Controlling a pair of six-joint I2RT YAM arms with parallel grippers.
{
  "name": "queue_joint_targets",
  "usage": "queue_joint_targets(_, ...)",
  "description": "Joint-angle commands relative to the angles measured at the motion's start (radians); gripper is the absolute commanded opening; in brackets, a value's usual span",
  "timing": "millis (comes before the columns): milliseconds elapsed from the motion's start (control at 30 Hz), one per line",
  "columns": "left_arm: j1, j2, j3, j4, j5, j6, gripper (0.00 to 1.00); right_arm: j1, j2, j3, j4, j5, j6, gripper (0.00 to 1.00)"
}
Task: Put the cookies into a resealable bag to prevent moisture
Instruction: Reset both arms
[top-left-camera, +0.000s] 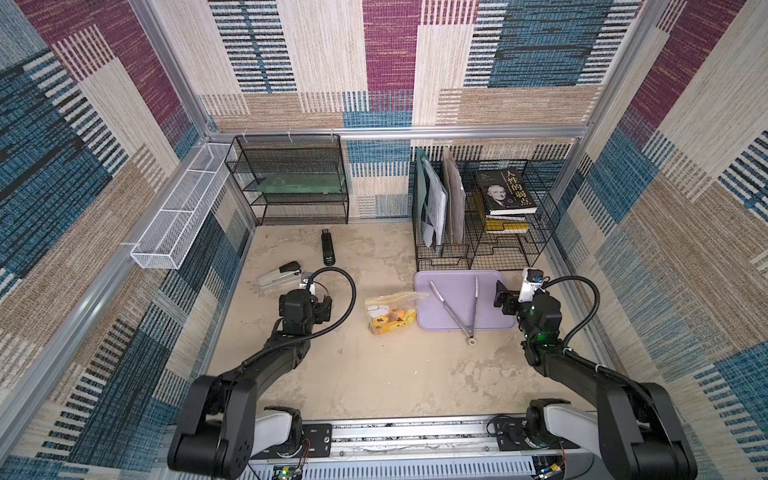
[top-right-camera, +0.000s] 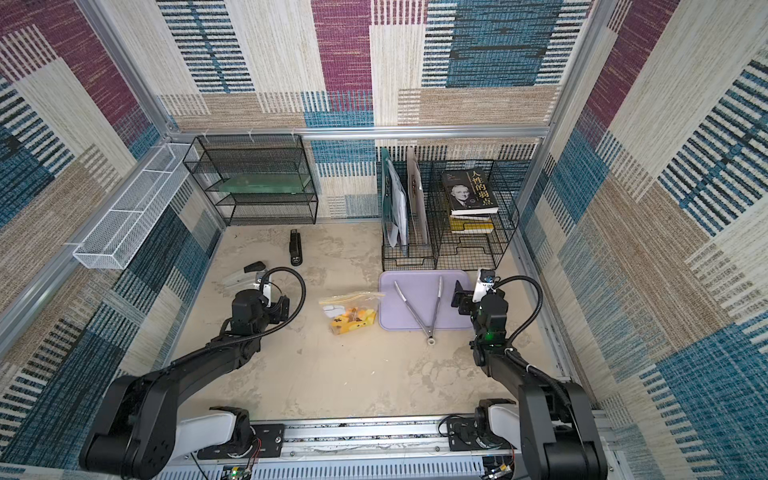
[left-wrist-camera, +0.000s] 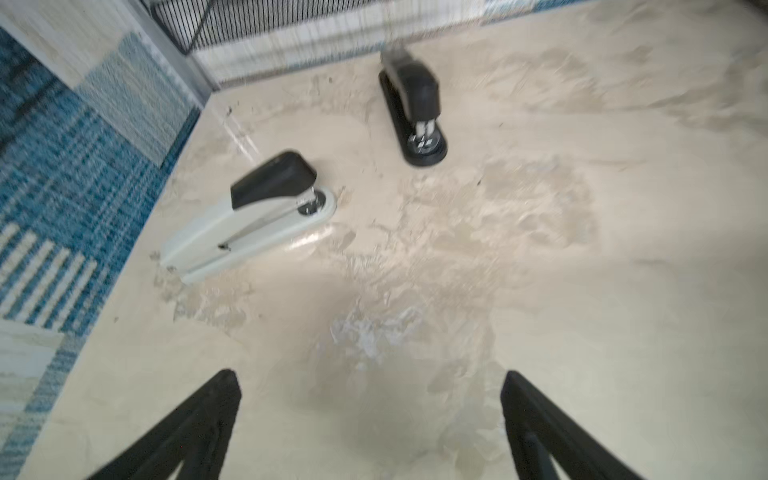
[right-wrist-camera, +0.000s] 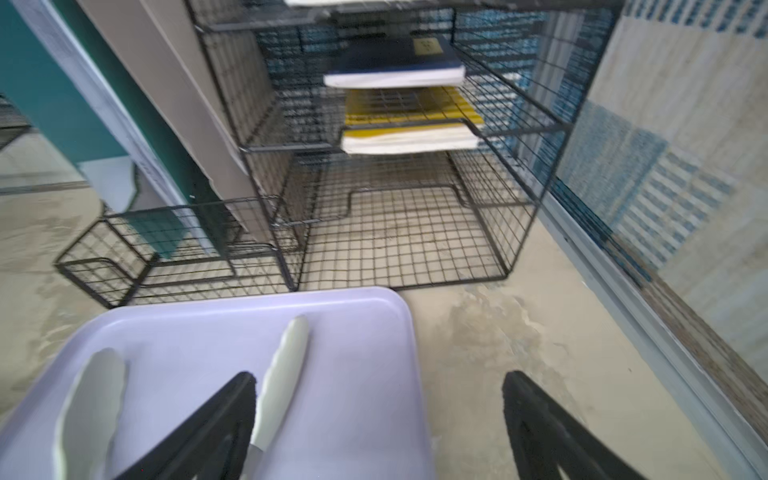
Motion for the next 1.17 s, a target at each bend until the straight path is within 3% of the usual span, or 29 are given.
queue_joint_targets(0,0.008,0.064,0.033,0.194,-0.050,-0.016,0.99,-0.019,0.061,-0.001,0.208,0.118,0.064,0.95)
queue_joint_targets(100,0.061,0.149,0.014,0.319,0.025,-0.025,1.00,-0.043,0.140,0.037,0.229,0.071,0.080,0.95)
queue_joint_targets(167,0.093,0.124,0.010,0.265,0.085,-0.062,1.00,-0.035,0.209,0.022,0.319,0.064,0.061,0.95)
queue_joint_targets(267,0.105,0.206,-0.041,0.456,0.161,-0.029,1.00,0.004,0.267,0.005,0.401,0.135,0.037,0.95)
queue_joint_targets(300,0.117,0.166,0.002,0.294,0.195,-0.048,1.00,0.005,0.253,0.026,0.335,0.141,0.056,0.95)
queue_joint_targets(333,0.134,0.183,0.012,0.315,0.221,-0.054,1.00,0.003,0.257,0.023,0.355,0.137,0.055,0.95)
queue_joint_targets(1133,0.167,0.192,0.026,0.297,0.226,-0.090,1.00,0.006,0.258,0.028,0.344,0.147,0.051,0.95)
